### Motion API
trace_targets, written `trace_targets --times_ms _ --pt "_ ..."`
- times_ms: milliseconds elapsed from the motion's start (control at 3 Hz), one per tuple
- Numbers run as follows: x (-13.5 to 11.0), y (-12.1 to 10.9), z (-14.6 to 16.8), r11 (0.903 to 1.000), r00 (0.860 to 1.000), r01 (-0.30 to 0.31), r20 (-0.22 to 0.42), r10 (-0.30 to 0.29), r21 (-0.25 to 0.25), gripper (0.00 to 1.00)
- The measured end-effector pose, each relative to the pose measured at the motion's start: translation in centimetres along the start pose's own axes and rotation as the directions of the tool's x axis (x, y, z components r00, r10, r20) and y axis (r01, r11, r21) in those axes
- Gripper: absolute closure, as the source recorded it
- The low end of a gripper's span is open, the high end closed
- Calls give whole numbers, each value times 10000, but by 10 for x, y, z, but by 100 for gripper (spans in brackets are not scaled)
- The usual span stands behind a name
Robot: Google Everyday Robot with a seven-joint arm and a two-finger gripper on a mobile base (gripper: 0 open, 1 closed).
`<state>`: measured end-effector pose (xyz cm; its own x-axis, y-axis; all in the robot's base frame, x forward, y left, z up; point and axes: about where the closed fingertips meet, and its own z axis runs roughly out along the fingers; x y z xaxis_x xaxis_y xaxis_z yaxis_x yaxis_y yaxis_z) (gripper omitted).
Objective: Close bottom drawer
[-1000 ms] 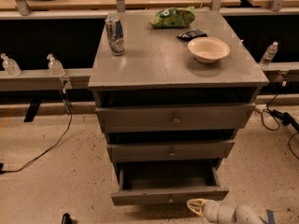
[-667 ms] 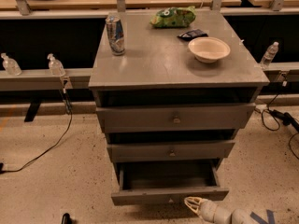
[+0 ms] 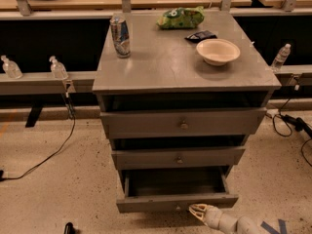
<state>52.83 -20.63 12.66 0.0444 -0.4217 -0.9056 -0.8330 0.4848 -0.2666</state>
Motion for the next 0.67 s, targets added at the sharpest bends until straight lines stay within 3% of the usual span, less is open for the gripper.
trace_targets --times_ms 667 --pt "5 -9 16 9999 9999 112 -127 -113 -58 100"
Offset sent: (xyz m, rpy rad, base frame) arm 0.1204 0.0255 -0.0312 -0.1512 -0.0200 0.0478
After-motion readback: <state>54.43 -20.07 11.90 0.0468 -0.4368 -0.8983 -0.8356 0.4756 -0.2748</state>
